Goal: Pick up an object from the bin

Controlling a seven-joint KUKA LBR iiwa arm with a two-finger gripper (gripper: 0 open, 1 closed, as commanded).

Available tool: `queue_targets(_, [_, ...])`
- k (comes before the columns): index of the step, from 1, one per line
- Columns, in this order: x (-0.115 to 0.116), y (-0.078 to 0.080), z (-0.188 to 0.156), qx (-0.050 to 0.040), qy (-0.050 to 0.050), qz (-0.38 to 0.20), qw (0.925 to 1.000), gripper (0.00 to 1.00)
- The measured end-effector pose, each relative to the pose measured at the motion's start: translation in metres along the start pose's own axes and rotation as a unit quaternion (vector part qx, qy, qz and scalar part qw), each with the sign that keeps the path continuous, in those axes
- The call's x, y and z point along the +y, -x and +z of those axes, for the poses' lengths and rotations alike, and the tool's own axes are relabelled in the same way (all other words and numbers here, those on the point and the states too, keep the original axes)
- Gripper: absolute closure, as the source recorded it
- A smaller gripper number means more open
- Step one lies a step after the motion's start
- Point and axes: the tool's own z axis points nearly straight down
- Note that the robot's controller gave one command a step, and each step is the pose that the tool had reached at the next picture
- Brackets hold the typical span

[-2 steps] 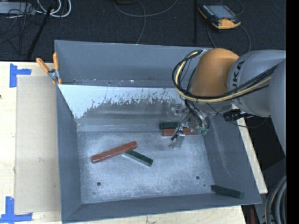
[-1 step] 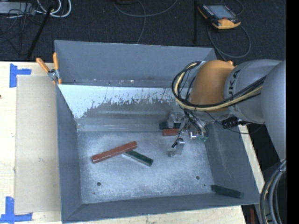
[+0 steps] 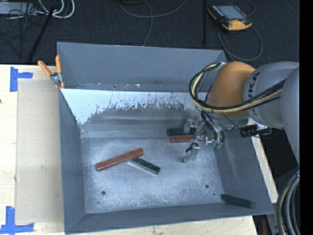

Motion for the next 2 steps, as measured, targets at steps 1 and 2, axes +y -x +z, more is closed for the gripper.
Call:
queue_targets(1, [0.0114, -0.0001, -0.0029, -0.0001, 0.0, 0.0, 1.0, 0.0])
queue_targets(2, [0.0201, -0.003, 0.0038, -0.0004, 0.0, 0.017, 0.9999, 0.0])
